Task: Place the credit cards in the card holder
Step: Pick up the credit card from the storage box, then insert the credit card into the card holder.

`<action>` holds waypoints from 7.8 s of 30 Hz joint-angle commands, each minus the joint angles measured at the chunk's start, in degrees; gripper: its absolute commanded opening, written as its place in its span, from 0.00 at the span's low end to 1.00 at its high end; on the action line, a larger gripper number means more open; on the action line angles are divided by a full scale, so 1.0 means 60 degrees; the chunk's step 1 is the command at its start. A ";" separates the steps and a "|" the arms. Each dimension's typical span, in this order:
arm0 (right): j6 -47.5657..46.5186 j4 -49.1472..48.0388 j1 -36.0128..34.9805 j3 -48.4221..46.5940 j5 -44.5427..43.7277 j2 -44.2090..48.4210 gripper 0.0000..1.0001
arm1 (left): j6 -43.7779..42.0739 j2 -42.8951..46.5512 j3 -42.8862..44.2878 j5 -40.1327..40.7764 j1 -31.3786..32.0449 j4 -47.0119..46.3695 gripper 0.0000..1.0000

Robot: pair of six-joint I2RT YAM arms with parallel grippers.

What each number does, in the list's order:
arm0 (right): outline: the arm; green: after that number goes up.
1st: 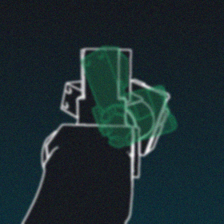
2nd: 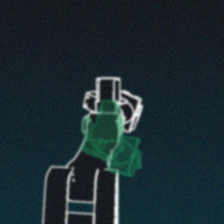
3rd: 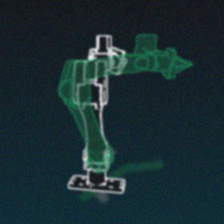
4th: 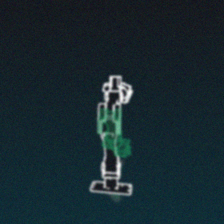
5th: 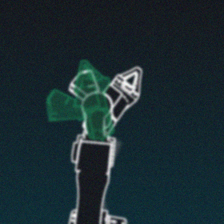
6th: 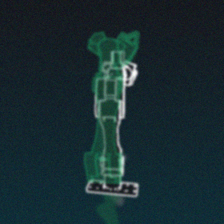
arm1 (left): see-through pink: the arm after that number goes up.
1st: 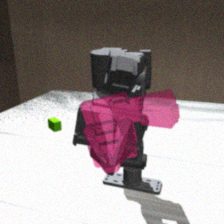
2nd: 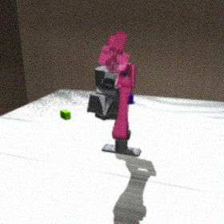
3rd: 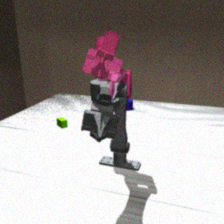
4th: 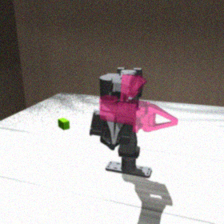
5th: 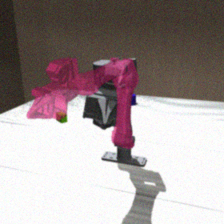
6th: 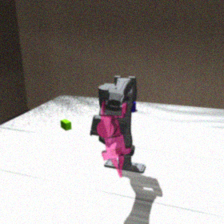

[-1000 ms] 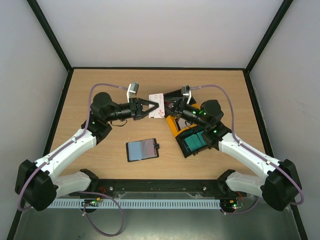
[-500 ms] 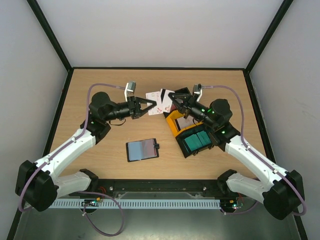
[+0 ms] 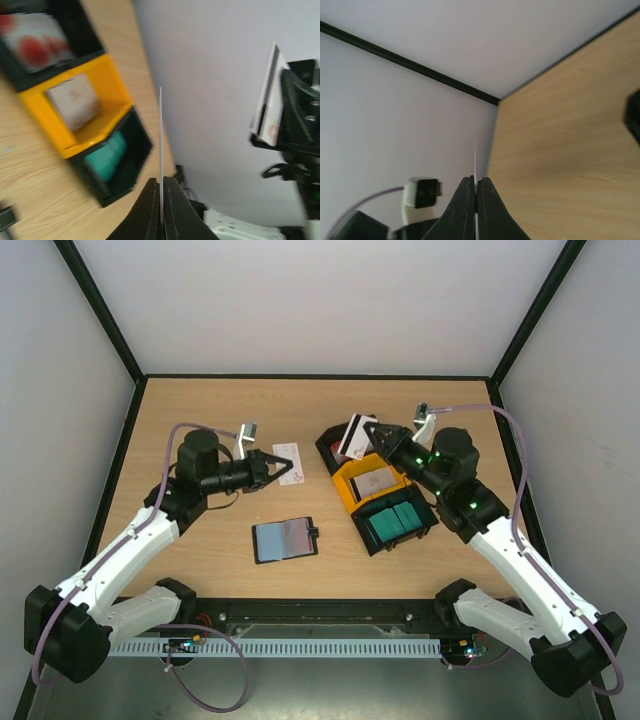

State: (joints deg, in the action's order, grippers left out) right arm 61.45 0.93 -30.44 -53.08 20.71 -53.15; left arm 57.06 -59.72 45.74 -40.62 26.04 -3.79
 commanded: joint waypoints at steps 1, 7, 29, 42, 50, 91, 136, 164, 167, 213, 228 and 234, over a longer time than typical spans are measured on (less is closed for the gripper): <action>-0.1671 0.1864 -0.0059 0.0471 0.0273 -0.0496 0.02 | -0.1934 0.0262 -0.0369 0.1756 -0.0048 0.3429 0.03; -0.2322 0.2503 -0.2027 0.0521 -0.0416 -0.1834 0.02 | -0.1491 0.0562 -0.2233 0.2810 0.0017 0.3359 0.03; -0.2565 0.2421 -0.4492 0.0029 -0.0436 -0.5997 0.02 | -0.0325 -0.0425 -0.5073 0.1731 0.0646 -0.1039 0.03; -0.2617 0.3309 -0.4496 -0.0102 -0.1339 -0.6618 0.02 | -0.1364 -0.0968 -0.4755 0.2329 0.0673 -0.0730 0.03; -0.2546 0.3360 -0.4494 -0.0072 -0.1444 -0.6530 0.02 | -0.1168 -0.1237 -0.4796 0.2154 0.0755 -0.1298 0.03; -0.2489 0.3160 -0.4497 0.0037 -0.1359 -0.6590 0.02 | -0.0579 -0.2006 -0.5230 0.3752 0.1440 -0.2817 0.03; -0.2196 0.2513 -0.4495 0.0470 -0.2041 -0.5501 0.02 | 0.1160 -0.2827 -0.6236 0.3716 0.2266 -0.5649 0.05; -0.2256 0.2548 -0.4494 0.0753 -0.1608 -0.6179 0.02 | 0.1082 -0.3104 -0.6247 0.4159 0.2398 -0.5651 0.07; -0.2228 0.2499 -0.4494 0.0802 -0.1605 -0.6176 0.02 | 0.1113 -0.2924 -0.6261 0.4406 0.2423 -0.5515 0.04; -0.2126 0.1039 -0.4493 0.1506 -0.0624 -0.5532 0.02 | 0.1253 -0.2483 -0.5665 0.4871 0.3306 -0.4401 0.74; -0.2166 0.1898 -0.4493 0.1372 -0.1300 -0.6169 0.02 | 0.0681 -0.1849 -0.4117 0.5280 0.3299 -0.0259 0.84; -0.2211 0.1885 -0.4494 0.1420 -0.1346 -0.6061 0.02 | 0.0401 -0.1223 -0.3676 0.5858 0.3222 0.1274 0.84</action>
State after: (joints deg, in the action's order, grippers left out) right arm 48.66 8.49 -57.14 -44.82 15.66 -88.97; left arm 61.49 -68.82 21.85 -8.58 45.69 -6.72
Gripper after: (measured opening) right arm 0.022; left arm 0.846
